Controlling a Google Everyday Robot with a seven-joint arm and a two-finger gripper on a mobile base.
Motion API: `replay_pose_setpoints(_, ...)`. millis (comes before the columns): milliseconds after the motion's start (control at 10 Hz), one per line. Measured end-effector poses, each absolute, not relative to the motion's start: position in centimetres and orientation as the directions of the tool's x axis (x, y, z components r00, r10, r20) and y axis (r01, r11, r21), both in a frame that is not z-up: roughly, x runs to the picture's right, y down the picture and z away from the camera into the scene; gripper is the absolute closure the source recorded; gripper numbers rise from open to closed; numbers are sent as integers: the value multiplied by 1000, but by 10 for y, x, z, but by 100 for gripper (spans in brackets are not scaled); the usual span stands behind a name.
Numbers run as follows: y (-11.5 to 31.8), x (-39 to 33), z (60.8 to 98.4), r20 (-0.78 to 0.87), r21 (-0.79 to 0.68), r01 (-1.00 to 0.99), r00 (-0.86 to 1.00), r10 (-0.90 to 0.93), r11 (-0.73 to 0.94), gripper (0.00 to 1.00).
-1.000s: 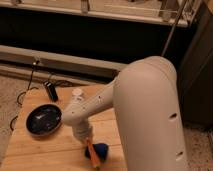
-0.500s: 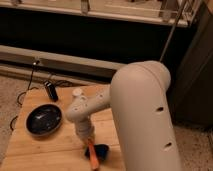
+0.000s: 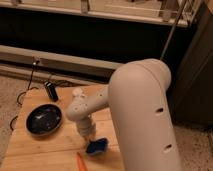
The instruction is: Drag the pepper across the table
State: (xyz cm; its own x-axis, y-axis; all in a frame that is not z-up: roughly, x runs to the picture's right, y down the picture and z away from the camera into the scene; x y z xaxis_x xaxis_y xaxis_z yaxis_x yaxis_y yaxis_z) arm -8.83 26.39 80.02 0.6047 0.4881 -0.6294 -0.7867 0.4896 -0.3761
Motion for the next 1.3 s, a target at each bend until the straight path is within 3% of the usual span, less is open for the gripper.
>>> replay_pose_setpoints(400,234,-85,794,-576,-268,-804,575,581,531,20)
replay_pose_setpoints(800,236,-48,782,-639,-127,-907,385,666,402,20)
replay_pose_setpoints(1000,245,-70,766,-640,-197,-906,408,651,374,20)
replay_pose_setpoints(1300,264,-129,723,-571,-415,-800,600,559,435,20)
